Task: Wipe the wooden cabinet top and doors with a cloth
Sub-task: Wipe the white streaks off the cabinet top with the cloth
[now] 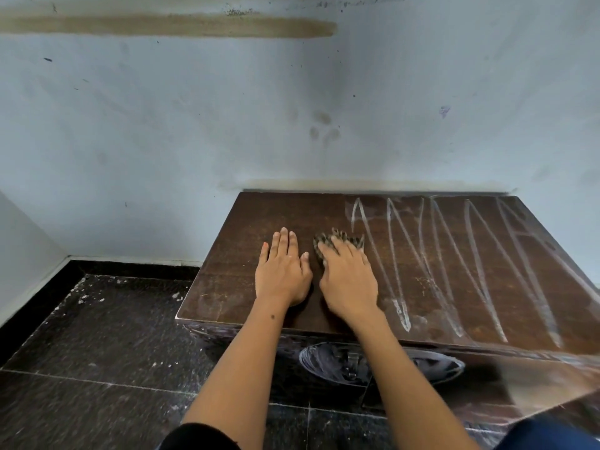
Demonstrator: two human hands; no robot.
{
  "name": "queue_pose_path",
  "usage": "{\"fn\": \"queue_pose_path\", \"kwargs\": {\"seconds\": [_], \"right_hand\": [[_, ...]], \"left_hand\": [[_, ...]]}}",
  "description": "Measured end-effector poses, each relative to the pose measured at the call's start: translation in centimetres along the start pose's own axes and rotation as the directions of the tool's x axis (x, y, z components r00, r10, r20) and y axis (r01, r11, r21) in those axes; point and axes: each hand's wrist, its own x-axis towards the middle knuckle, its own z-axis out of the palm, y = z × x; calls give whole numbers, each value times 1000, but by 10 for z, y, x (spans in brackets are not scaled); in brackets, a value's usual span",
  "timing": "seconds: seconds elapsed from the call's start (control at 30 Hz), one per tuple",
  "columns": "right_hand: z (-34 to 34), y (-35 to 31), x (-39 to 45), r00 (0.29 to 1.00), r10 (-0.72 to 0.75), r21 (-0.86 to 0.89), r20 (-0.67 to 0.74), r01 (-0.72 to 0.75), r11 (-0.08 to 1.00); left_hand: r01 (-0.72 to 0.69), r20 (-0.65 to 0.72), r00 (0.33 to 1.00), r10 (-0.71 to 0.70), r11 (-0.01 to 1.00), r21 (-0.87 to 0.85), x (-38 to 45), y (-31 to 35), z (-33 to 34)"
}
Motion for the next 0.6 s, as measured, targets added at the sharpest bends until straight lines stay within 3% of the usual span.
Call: {"fn": "queue_pose_path", "kwargs": {"seconds": [0.17,0.37,0.6], "right_hand": [[-11,-3,31,998,17,-32,65,-15,999],[-5,5,-71,994,-24,-30,-109,20,999],[-17,5,9,997,-18,-39,76,21,999]], "left_hand": [[1,4,1000,-1,1000,-7,-1,1,-2],[4,-15,1000,-4,1000,0,1,-1,3],[0,4,1000,0,1000,10,-1,0,-1]]}}
